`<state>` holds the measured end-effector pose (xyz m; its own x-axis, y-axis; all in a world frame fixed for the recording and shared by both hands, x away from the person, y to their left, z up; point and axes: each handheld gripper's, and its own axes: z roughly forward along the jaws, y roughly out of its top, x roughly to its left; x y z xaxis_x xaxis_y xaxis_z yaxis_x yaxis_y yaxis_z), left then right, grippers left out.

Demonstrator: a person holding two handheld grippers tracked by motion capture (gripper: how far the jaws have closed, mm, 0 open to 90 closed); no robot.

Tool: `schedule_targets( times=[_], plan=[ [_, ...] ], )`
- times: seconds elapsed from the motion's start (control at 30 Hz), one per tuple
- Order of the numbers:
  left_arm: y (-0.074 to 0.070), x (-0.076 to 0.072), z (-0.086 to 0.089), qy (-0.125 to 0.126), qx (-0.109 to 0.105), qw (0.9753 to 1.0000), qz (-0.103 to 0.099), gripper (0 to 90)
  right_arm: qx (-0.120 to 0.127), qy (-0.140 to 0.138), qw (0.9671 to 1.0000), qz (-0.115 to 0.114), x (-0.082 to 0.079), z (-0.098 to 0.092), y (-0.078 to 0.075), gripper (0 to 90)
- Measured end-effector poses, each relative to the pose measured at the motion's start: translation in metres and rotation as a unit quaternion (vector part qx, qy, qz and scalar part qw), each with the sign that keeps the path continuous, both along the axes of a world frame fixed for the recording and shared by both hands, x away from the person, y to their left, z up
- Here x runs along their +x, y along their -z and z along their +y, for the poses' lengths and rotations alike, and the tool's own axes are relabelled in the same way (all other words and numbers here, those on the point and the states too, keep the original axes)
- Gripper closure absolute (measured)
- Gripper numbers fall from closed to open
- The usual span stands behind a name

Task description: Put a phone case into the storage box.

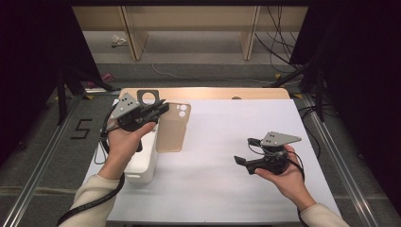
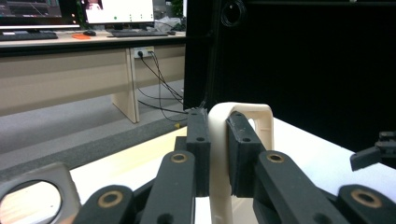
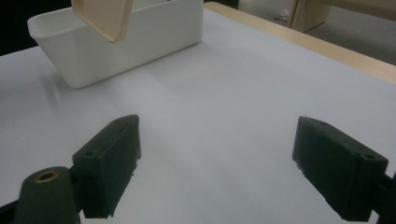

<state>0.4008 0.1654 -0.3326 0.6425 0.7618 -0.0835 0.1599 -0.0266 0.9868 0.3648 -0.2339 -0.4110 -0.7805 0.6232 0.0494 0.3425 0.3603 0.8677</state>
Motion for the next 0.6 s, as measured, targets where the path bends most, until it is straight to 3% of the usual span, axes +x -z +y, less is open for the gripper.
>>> schedule_targets(
  times=[0.23, 0.6],
  plan=[
    [-0.001, 0.002, 0.009, -0.007, -0.006, 1.0000, -0.001, 80.9, 0.011, 0.005, 0.9999, 0.008, 0.000, -0.004, 0.001, 16.2],
    [-0.007, 0.009, 0.023, -0.016, -0.010, 0.9998, -0.004, 80.9, 0.005, 0.007, 1.0000, 0.005, -0.001, -0.005, 0.001, 16.3]
  ],
)
